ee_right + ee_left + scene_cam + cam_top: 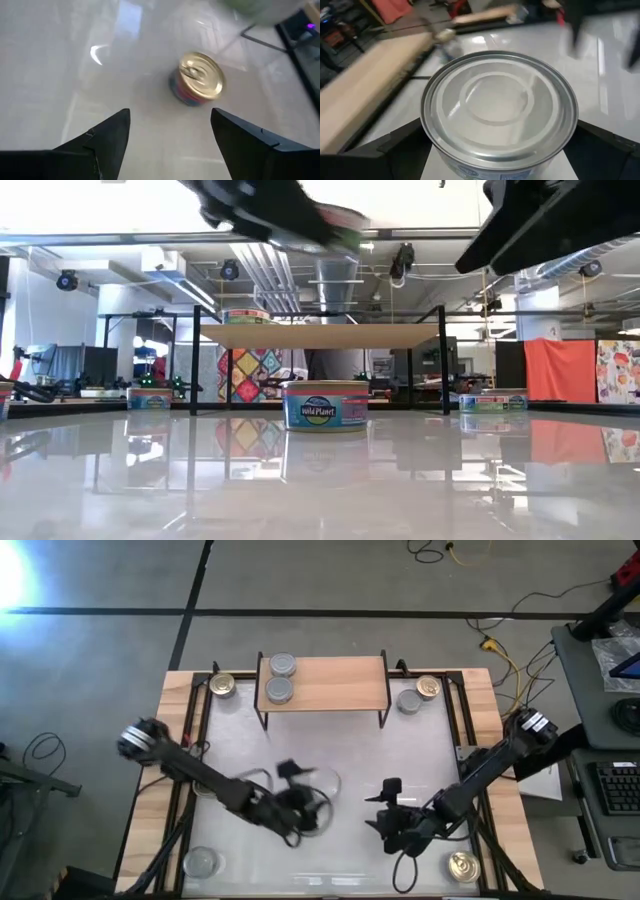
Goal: Stack canned seafood by type on shelf
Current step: Stack the green tuna can on top of the green tuna can on the shelf
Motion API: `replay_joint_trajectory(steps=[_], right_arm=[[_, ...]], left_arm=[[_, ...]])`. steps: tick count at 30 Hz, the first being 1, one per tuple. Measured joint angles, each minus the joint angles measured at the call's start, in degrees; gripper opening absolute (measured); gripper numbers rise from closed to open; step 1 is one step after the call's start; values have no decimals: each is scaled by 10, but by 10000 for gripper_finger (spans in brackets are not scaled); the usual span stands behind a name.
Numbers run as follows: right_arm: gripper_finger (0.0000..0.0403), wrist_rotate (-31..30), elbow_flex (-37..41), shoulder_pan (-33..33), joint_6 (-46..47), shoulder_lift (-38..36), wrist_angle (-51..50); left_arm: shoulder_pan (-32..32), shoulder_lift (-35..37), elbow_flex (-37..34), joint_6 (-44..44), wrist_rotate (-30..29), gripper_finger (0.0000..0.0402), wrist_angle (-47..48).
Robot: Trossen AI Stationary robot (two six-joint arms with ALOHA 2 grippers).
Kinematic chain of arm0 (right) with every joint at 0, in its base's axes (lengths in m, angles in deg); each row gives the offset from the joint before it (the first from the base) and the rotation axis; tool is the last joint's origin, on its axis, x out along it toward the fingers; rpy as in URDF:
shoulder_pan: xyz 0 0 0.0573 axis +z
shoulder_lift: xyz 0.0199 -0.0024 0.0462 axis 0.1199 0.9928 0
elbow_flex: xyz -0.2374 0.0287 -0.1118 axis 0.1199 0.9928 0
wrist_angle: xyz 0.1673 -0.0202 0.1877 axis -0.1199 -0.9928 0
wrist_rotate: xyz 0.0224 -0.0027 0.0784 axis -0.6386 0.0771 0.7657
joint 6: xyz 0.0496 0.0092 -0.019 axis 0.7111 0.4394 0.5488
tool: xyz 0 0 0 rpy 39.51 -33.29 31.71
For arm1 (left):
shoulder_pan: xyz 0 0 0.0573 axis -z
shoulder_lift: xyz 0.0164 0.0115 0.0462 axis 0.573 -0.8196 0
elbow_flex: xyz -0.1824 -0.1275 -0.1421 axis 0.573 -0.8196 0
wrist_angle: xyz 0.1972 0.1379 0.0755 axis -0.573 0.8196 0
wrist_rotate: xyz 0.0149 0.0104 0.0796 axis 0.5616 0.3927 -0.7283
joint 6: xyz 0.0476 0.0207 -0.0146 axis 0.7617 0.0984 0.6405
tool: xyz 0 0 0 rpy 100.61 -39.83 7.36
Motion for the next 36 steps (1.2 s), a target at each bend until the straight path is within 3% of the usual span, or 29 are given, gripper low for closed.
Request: replay_joint_trajectory(steps=[7, 11, 14, 20, 25, 29, 36], right_arm=[[257, 68, 19, -30, -107, 4, 115], [252, 129, 19, -80, -150, 4, 148], [249, 155, 19, -127, -167, 4, 153], [242, 298, 19, -258, -201, 4, 159], [230, 329, -8, -360, -246, 4, 162], [218, 343, -62, -425, -288, 4, 161], [172, 458, -184, -534, -351, 16, 125]], left_arm=[[-105, 208, -106, 2, -1, 374, 7], [-210, 293, -121, 52, 59, 374, 9], [-302, 328, -124, 77, 140, 375, 21], [-483, 333, -125, 117, 305, 375, 38], [-592, 312, -124, 142, 398, 375, 36], [-640, 287, -125, 151, 431, 375, 16], [-672, 230, -99, 142, 479, 375, -7]])
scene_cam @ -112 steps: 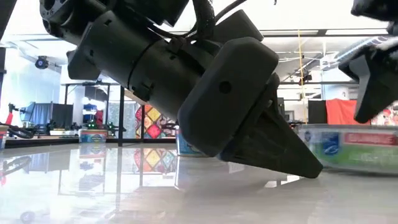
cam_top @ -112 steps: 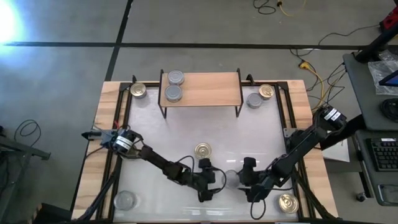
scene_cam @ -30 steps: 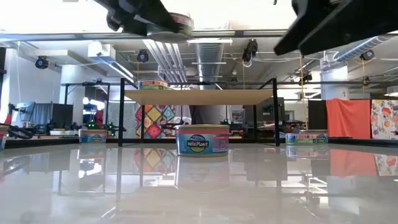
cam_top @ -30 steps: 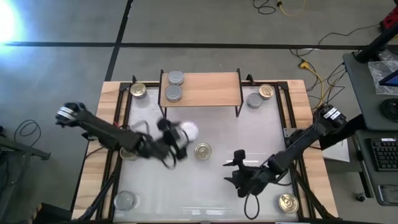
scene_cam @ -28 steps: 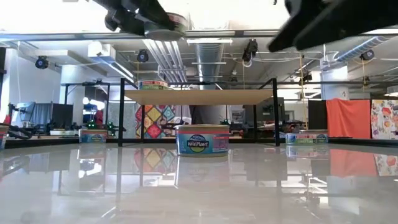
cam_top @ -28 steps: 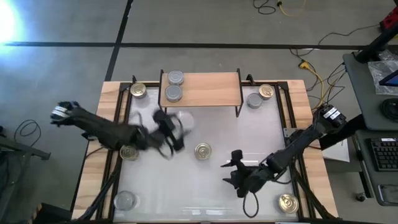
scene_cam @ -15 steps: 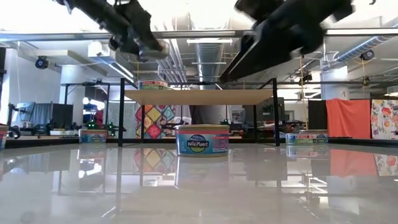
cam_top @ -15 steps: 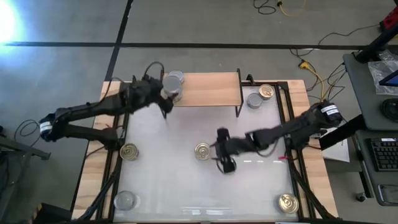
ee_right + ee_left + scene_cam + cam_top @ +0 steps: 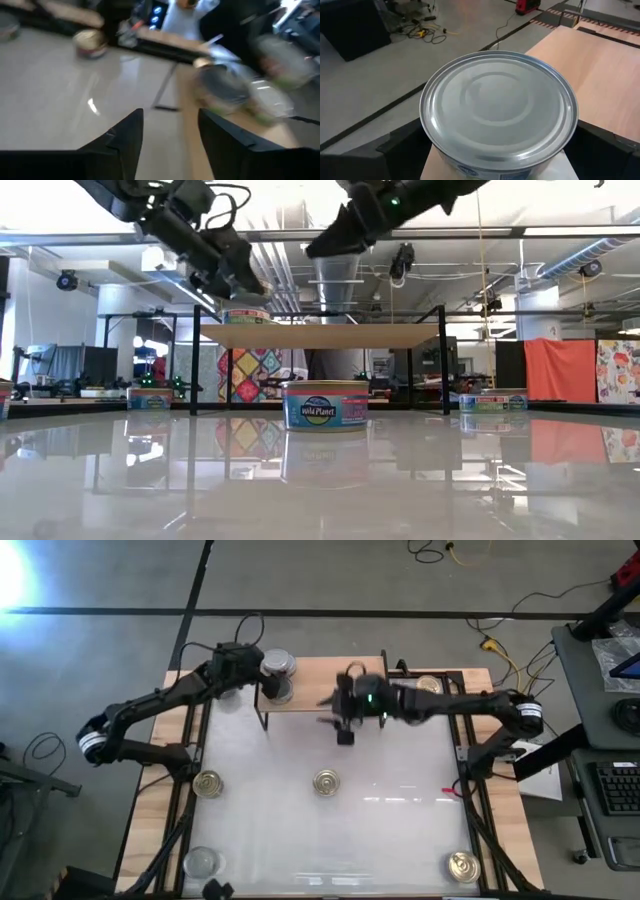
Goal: Stack canned seafood by type on shelf
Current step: Stack the green tuna can on top of the green tuna can on the shelf
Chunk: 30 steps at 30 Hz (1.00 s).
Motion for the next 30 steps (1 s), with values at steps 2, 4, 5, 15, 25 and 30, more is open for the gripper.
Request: replay_joint_trajectory(steps=[2, 4, 5, 15, 25, 30], right_arm=[[152, 13, -33, -25, -7, 15, 4], [131, 19, -66, -47, -17, 35, 0], [121, 19, -83, -56, -22, 49, 2], [31, 70, -244, -143, 6, 182, 7], [12, 218, -392, -169, 42, 322, -3], [13, 247, -441, -169, 42, 347, -10]], left_arm=[[-4, -18, 13, 1, 19, 375, 3], [-5, -38, 26, 0, 38, 375, 12], [-6, -46, 32, -1, 46, 375, 16], [-44, -60, 47, 43, 64, 373, 28], [-114, -73, 47, 145, 236, 375, 10], [-128, -79, 46, 152, 247, 375, 22]])
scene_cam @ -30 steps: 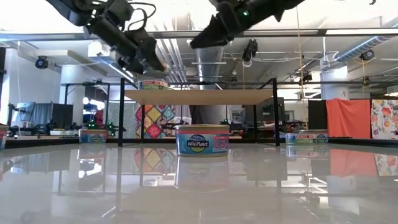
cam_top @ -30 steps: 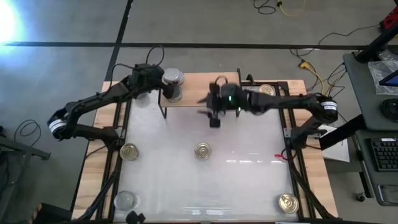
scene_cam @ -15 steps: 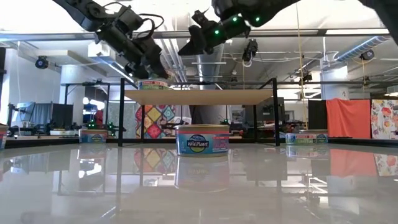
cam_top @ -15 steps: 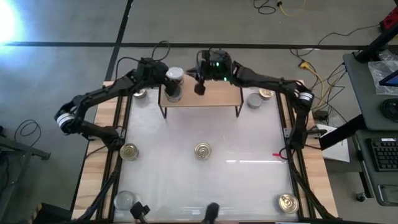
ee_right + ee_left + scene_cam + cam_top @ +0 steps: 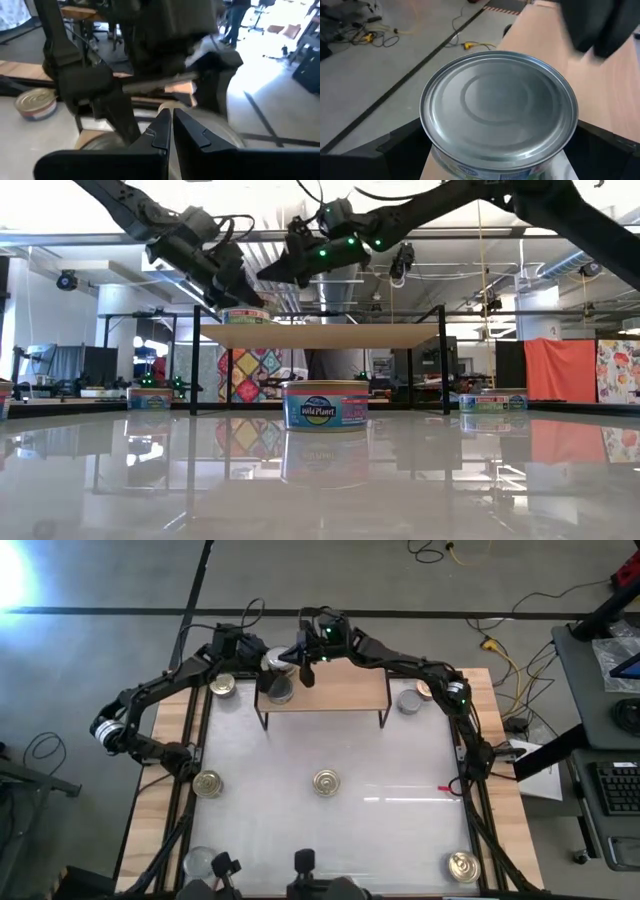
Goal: Stack canned seafood by type on shelf
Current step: Stack the green tuna can on top of the green tuna can on the shelf
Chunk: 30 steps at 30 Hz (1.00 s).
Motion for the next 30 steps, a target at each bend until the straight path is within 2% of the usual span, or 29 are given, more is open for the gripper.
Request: replay_joint_trajectory(steps=[9, 20, 30], right_arm=[[13, -20, -13, -3, 4, 26, -6], [13, -20, -13, -2, -1, 24, -2], [13, -21, -4, -2, -16, 24, -5]], left_arm=[[-12, -5, 0, 11, -3, 375, -6], [-11, -12, 0, 2, 41, 375, -8], [-10, -12, 0, 30, 32, 375, -12]])
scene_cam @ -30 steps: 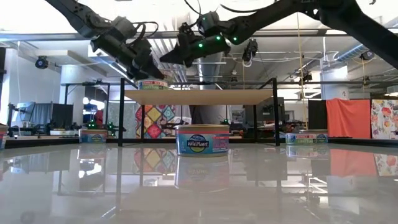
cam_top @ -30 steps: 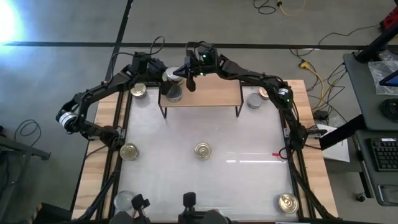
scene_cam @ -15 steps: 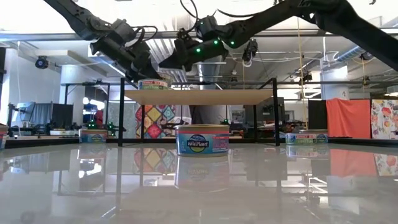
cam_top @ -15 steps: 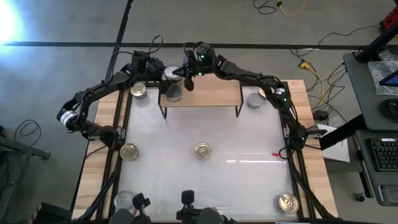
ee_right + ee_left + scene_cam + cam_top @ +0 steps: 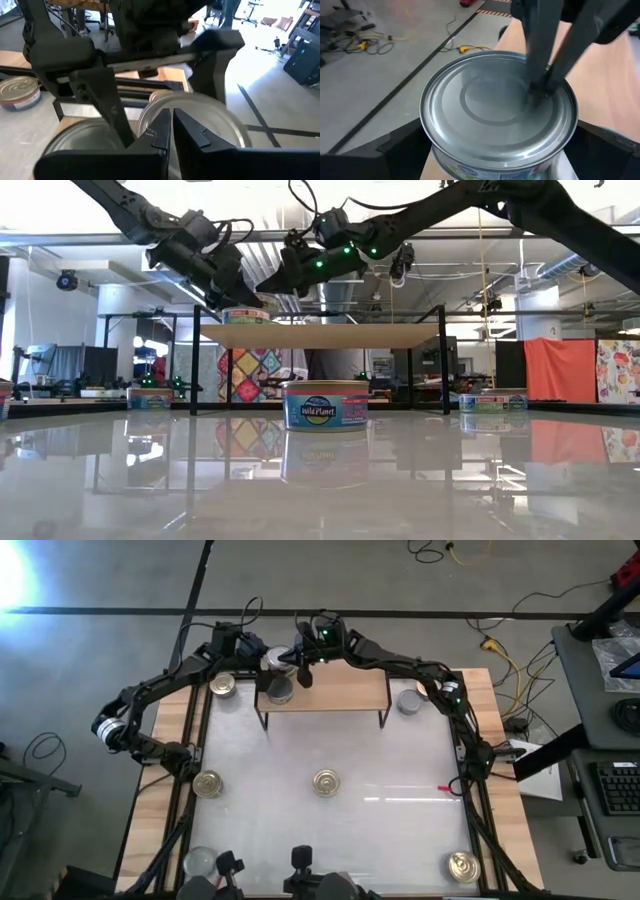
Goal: Stack canned seafood by type on shelf
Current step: Stack the green tuna can on top of the green tuna can on the shelf
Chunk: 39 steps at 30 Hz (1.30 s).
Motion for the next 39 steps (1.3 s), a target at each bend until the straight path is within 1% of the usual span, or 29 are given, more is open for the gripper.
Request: replay_joint_trajectory(steps=[2, 8, 12, 21, 27, 39], right_arm=[[13, -2, 3, 0, 0, 0, -1], [13, -34, 12, 0, -11, 0, 4], [13, -35, 16, 0, -7, 0, 12], [13, -43, 30, 0, -11, 0, 16], [13, -44, 47, 0, -13, -2, 21], [13, -43, 48, 0, -9, -2, 16]], left_arm=[[0, 0, 0, 7, -1, 375, -2], [0, -18, 0, 5, -7, 375, -10], [0, -28, 0, 4, -15, 375, -16], [0, -29, 0, 6, -16, 376, -10], [0, -29, 0, 7, -17, 396, -6], [1, -19, 1, 21, -19, 398, 14]])
